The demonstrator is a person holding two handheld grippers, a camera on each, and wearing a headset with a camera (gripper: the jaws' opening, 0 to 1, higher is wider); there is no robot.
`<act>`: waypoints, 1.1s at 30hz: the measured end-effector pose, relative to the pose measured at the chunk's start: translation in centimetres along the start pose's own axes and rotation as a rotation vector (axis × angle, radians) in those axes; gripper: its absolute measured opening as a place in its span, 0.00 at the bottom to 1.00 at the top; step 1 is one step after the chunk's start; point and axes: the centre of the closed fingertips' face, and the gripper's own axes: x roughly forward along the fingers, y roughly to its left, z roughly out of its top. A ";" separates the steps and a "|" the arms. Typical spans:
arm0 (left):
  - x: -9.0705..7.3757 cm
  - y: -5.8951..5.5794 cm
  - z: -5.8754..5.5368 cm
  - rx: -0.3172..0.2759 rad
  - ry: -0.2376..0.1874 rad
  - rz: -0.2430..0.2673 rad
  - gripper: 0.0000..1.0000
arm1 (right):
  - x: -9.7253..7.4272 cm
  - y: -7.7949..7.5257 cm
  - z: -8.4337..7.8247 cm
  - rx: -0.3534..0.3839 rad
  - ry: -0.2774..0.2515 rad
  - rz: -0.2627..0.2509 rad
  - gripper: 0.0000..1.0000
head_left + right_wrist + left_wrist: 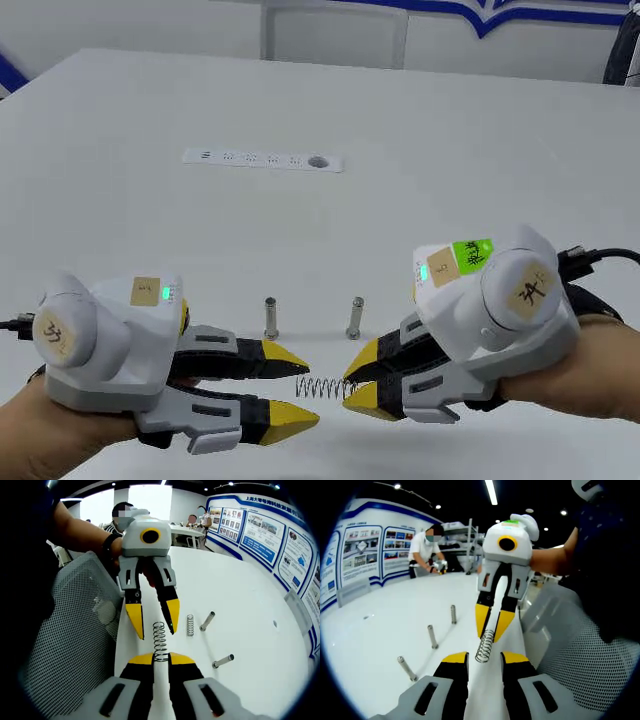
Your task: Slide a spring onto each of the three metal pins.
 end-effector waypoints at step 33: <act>0.3 -0.9 -0.5 0.045 0.008 -0.029 0.11 | -1.6 0.9 2.5 -0.032 -0.046 0.058 0.11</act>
